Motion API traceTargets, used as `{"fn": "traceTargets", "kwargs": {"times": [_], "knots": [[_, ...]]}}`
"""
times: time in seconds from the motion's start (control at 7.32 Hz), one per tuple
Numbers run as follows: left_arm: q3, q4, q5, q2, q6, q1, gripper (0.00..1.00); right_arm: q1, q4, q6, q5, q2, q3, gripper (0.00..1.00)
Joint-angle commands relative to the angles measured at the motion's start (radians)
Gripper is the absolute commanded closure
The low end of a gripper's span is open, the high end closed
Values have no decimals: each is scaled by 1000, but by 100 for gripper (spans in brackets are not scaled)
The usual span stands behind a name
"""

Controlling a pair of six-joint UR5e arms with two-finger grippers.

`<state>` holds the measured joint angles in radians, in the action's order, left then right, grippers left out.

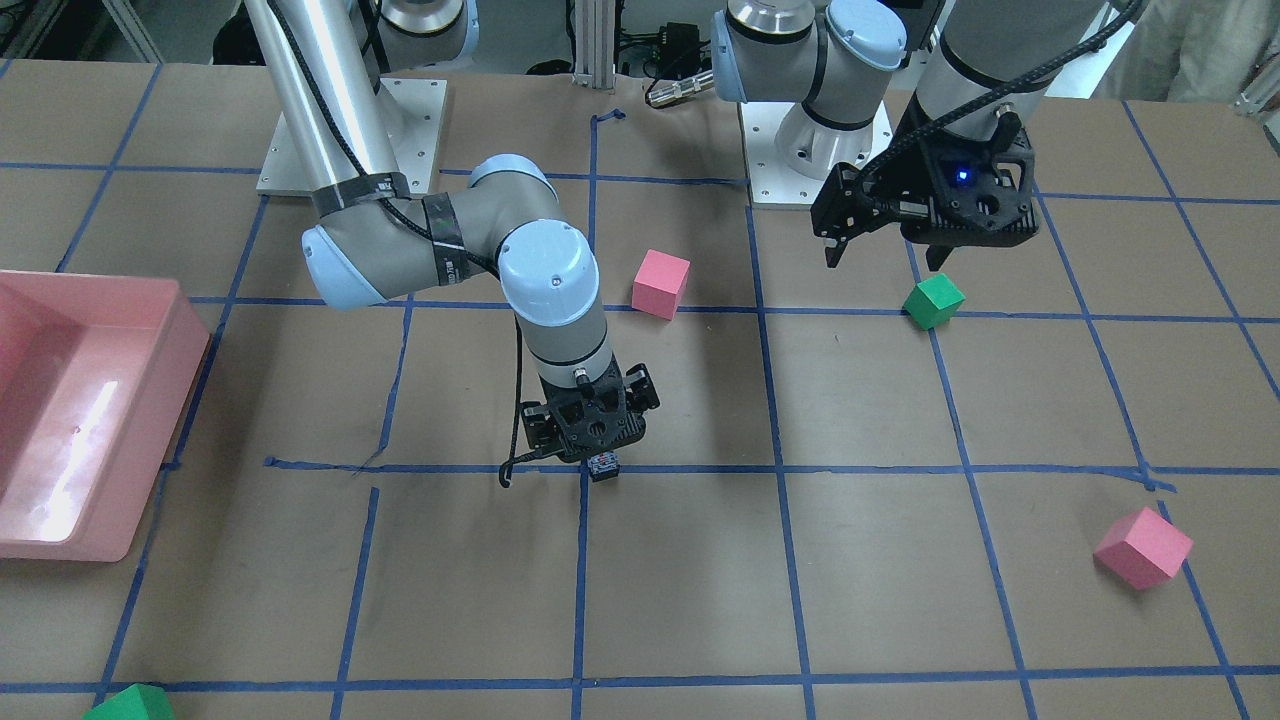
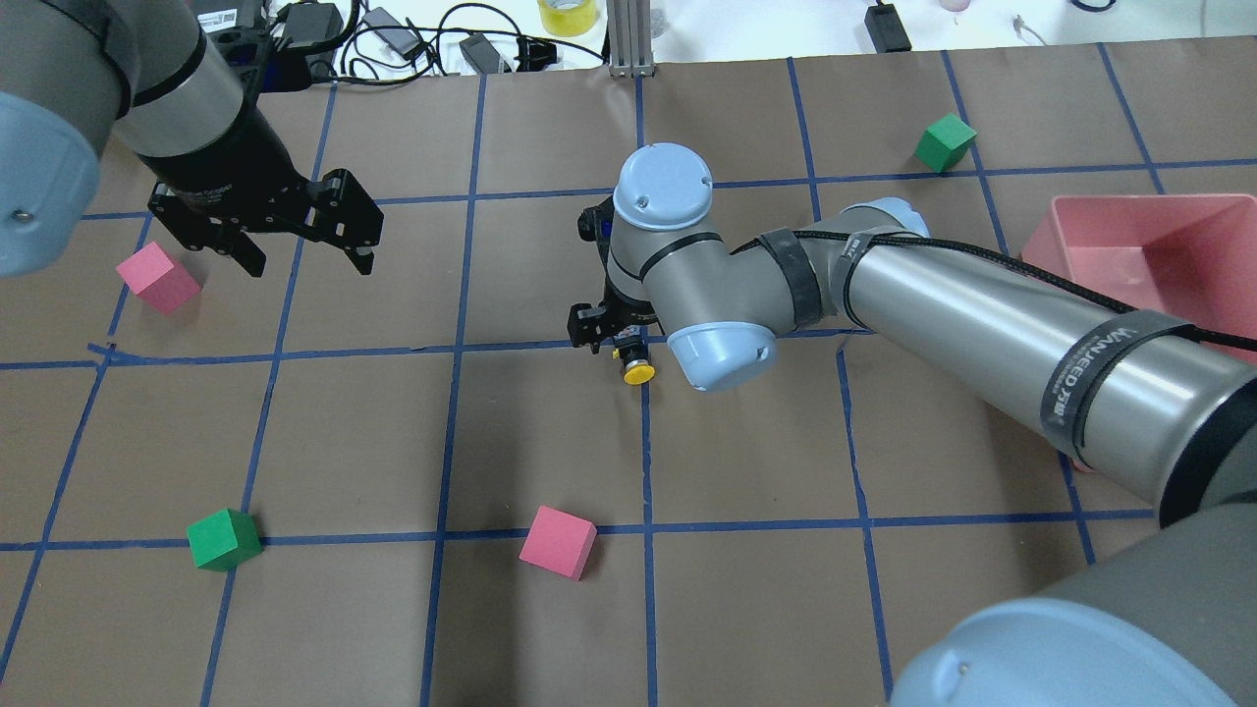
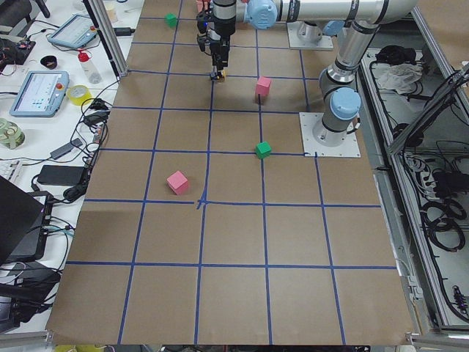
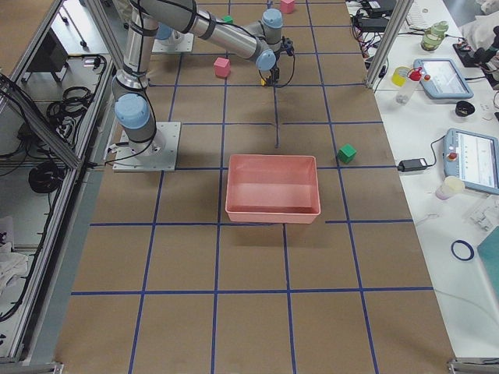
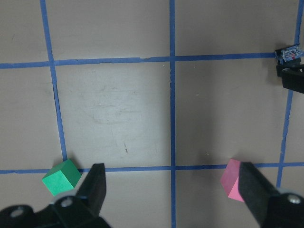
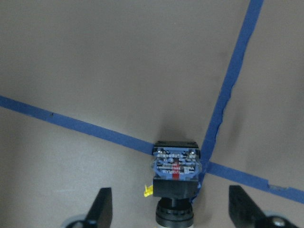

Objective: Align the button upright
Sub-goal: 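Release the button on the table and raise the right gripper away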

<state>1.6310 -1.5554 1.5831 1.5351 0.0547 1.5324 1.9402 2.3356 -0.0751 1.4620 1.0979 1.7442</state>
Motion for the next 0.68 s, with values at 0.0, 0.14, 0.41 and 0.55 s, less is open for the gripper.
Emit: {"fn": "traceTargets", "kwargs": {"times": [0.0,0.14,0.41,0.55], "knots": [[0,0,0,0,1,0,0,-120,-199,69,6,135,-3,0],[-6,3,-23,-1,2,2,0,-238,-334,151,3,211,-17,0],[-10,38,-34,-4,-3,0,0,-375,-583,410,85,366,-41,0],[-2,69,-34,-1,-3,-11,0,-388,-591,425,151,460,-43,0]]}}
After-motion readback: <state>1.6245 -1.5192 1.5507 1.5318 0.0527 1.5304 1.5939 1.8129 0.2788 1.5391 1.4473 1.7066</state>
